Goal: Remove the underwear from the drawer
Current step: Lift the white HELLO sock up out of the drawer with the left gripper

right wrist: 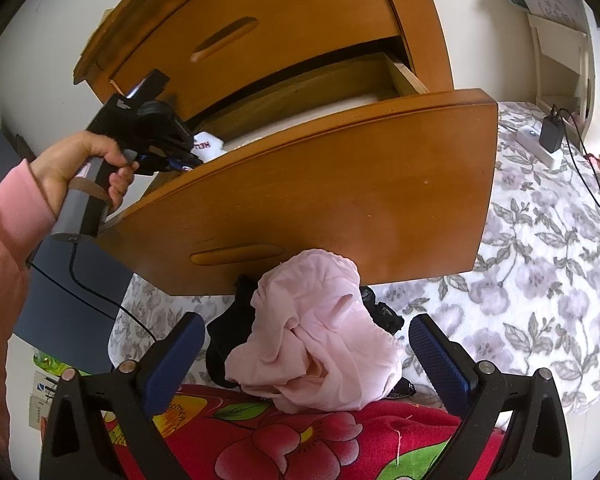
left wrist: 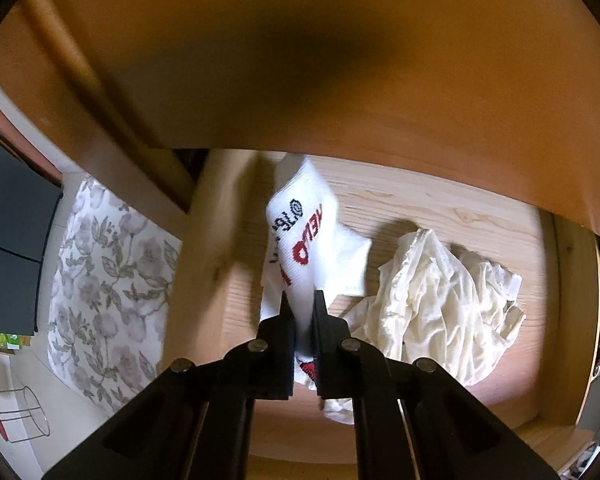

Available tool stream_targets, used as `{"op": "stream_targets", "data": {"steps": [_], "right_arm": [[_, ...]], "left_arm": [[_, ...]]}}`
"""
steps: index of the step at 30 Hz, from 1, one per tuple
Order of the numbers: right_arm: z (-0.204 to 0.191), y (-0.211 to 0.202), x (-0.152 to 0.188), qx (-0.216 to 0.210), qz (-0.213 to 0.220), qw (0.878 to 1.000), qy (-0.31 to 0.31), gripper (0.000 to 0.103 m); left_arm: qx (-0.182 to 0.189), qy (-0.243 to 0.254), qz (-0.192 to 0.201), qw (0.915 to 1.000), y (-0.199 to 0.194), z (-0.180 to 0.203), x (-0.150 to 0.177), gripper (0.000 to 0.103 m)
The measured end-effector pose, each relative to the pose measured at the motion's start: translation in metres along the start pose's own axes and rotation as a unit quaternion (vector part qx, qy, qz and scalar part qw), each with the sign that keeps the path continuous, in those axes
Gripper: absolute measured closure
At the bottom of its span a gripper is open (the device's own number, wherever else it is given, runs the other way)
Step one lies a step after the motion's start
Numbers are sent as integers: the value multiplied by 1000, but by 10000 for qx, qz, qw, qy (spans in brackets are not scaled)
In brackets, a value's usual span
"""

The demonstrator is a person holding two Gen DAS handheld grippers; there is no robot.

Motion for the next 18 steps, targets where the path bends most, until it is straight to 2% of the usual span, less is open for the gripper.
{"op": "stream_targets", "data": {"steps": [6,12,15,18], "right_arm": [[-1,0,0,38,-4,10000,1,0],[-1,-1,0,122,0,9999,-1,0],[0,-1,1,156,-6,9999,3,0],[0,-1,1,183,1,9998,14,0]], "left_arm": [[218,27,227,9995,-24,-8,17,96],[439,138,602,9971,-55,-8,19,96],[386,222,862,9953,-71,-12,26,96],[559,238,1033,9928,-84,-17,35,96]]}}
Point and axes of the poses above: each gripper's, at about its wrist camera, not at the fingertips, and y roughly the way its jaws point, z to its right, x to its underside, the point moved 7 cm from there along y, roughly the way its jaws point, and after that the axes turned 5 degrees about -z, right-handed, at the moved point
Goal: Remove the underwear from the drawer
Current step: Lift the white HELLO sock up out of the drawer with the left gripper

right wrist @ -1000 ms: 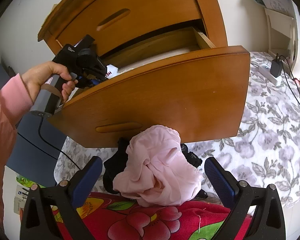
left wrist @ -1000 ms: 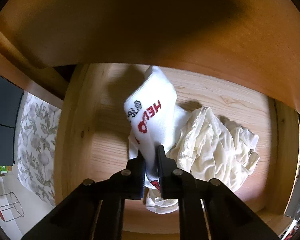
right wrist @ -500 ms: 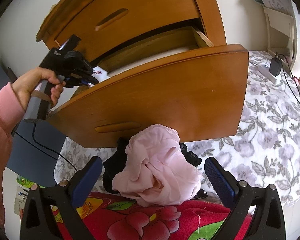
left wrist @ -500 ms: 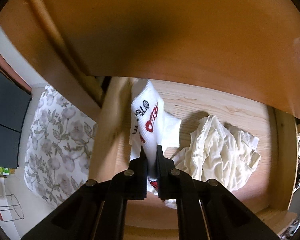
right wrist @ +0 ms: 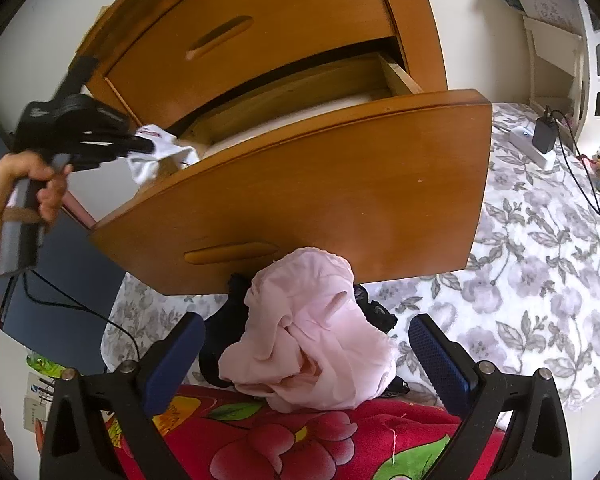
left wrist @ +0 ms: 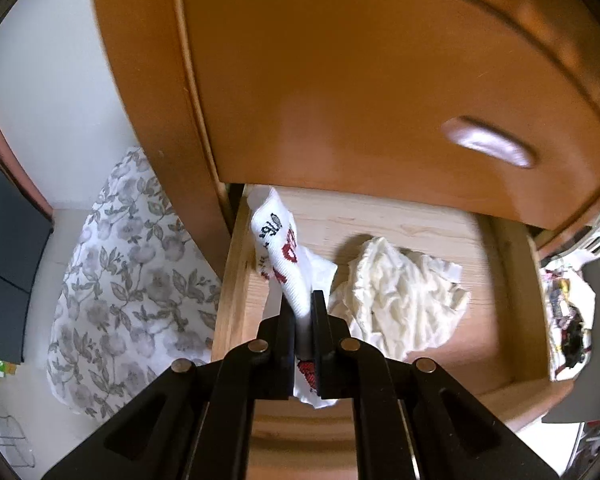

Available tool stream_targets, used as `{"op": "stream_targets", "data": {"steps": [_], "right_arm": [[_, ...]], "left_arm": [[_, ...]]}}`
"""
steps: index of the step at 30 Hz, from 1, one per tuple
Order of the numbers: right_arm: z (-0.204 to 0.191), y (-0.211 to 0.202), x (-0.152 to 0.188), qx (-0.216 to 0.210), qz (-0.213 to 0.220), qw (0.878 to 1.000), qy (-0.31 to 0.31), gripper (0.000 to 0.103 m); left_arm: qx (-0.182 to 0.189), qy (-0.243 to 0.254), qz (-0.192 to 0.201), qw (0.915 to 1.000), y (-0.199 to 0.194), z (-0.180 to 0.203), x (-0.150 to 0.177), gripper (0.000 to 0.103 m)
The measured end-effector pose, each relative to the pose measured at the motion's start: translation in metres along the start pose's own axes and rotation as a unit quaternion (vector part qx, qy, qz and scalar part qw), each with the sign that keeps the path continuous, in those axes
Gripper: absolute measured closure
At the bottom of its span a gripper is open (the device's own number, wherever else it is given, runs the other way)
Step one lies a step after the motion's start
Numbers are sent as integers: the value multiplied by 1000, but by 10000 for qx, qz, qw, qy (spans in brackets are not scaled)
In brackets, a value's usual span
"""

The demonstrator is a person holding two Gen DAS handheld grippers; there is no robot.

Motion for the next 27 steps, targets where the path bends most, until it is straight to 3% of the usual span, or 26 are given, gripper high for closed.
{"op": "stream_targets", "data": {"steps": [4,10,14,19,27], "right_arm": [[-1,0,0,47,-3,10000,-2,0],[0,0,0,94,-21,10000,8,0],[1,0,1,146,-23,9999,12,0],[0,0,1,236,-31,9997,-38,0],[0,0,1,335,-39,9994,-57,0]], "left_arm": [[153,6,339,9993,-27,-4,8,96],[55,5,1276,9918,-80,-14,24,96],[-92,155,1854,9825,-116,-16,40,96],[-10,102,2233,9747,-147,-20,52,96],[159,139,3012,9533,-215,-21,80,96]]}}
Point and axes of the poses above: each gripper's, at about its wrist camera, not at the fingertips, and y roughly the way its jaws point, z to its right, x to its underside, the point moved 7 cm from there along y, roughly the way its jaws point, and after that the axes turned 5 degrees about -z, right-handed, at the moved point
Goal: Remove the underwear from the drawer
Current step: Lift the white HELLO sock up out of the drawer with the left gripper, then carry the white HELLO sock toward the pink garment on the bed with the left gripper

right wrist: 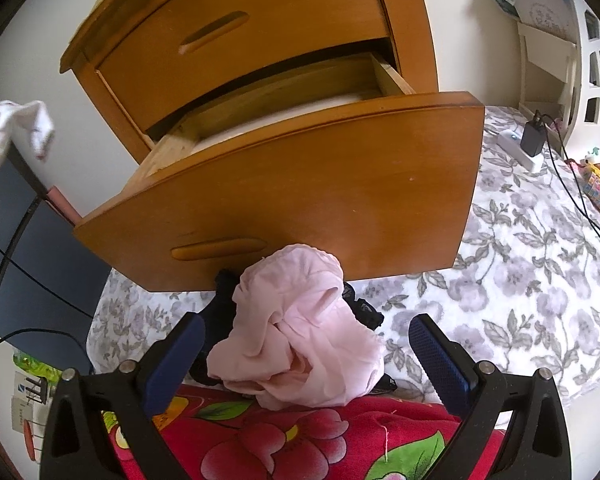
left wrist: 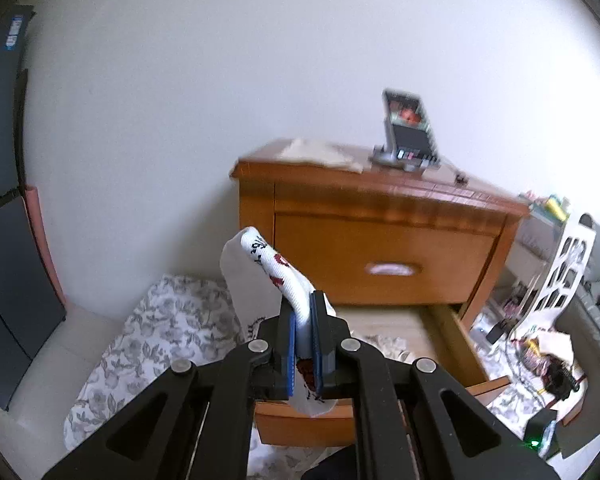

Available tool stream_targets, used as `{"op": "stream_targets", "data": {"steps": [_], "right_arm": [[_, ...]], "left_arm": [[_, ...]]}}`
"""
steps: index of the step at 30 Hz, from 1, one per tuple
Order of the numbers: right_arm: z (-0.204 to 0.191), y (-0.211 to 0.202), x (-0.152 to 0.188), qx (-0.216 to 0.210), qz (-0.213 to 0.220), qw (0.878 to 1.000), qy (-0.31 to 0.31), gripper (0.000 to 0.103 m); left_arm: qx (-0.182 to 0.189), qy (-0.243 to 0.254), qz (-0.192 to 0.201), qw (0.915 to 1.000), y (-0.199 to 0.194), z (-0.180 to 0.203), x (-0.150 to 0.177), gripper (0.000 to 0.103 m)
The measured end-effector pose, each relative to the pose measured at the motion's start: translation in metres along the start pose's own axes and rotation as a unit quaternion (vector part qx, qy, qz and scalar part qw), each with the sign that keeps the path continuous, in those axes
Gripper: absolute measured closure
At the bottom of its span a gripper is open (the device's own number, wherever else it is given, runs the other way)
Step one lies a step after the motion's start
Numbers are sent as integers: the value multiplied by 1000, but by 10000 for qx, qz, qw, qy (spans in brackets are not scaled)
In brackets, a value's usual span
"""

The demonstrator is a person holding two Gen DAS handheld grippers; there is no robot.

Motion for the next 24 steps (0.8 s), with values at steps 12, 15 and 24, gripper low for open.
{"op": "stream_targets", "data": {"steps": [12,15,24], "right_arm": [[-2,1,0,134,-15,9999,-68,0],[-2,1,0,150,-23,9999,-70,0],[-3,2,0,212,-39,9997,-105,0]], "left_arm": [[285,-49,507,9983,-61,-1,13,96],[319,-119,533,9980,-66,-2,20,96],[563,-107,315,9979,-59,10,39,96]]}}
Point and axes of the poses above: each gripper's, at about its wrist camera, not at the fingertips, and y roughly the way its jaws point, z to its right, x to its underside, the point moved 7 cm from there along y, roughly the way its jaws point, and after that the axes turned 5 degrees about -z, right-handed, at the moved point
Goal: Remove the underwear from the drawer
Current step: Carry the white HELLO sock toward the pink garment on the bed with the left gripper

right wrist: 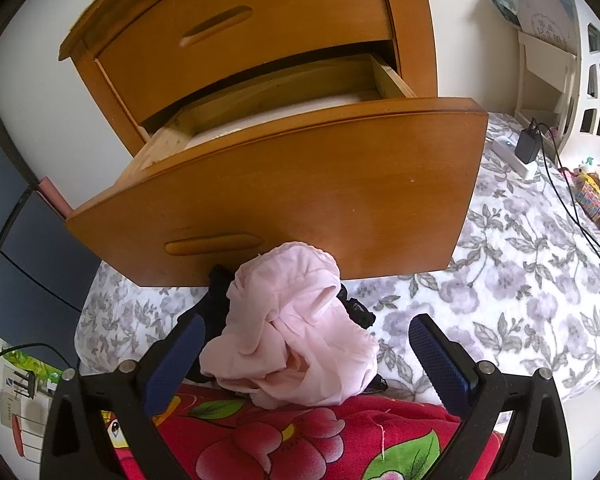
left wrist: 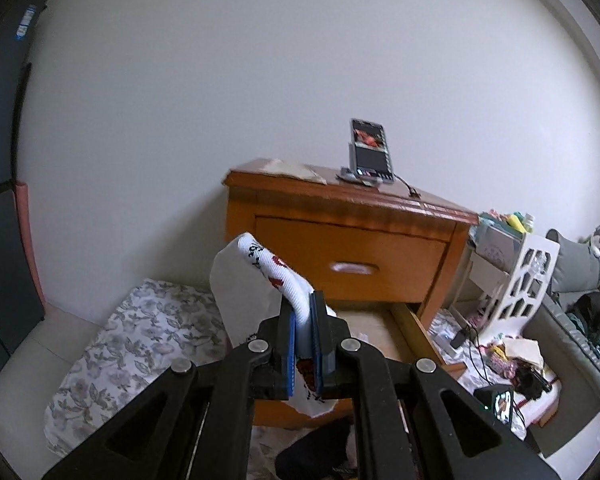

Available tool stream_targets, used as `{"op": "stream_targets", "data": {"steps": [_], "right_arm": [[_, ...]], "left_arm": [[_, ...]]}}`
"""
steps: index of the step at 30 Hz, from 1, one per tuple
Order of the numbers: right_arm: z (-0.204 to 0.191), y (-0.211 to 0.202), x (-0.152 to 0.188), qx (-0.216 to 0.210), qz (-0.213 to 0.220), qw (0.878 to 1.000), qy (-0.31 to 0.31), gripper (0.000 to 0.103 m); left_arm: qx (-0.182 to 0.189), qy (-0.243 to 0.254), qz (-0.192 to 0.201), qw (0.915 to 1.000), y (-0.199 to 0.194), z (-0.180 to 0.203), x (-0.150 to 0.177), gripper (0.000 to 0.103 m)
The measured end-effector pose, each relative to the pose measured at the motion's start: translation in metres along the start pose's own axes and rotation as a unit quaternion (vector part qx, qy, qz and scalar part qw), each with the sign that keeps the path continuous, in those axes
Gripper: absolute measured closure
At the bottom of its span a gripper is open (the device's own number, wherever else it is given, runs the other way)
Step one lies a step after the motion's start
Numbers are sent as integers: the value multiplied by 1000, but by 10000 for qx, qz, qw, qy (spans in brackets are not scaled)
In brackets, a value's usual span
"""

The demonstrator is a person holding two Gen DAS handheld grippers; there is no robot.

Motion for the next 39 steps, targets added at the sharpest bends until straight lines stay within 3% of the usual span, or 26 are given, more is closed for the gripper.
{"op": "stream_targets", "data": {"steps": [9,24,33,36,39], "right_arm": [[0,1,1,-15,-14,10000,5,0],[1,1,2,-29,-16,10000,9,0],[1,1,2,-73,-25,10000,37,0],[2,0,2,-59,-23,10000,28,0],[1,0,2,-56,-22,10000,30,0]], "left_arm": [[244,-5,-831,9962,46,16,45,96],[610,-30,-2420,9684,128,40,140,96],[1081,79,-2766,9548,151,64,159,96],[1173,72,-3087,9439,168,67,173,96],[1048,-140,-3641,9253,190,61,202,96]]}}
Point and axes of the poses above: each gripper's, at about its wrist camera, not at the fingertips, and y roughly the way its jaws point, z to its right, x to its underside, the point moved 7 cm from there along y, roughly the way its jaws point, and after that the axes turned 5 degrees about -z, right-handed, at the moved point
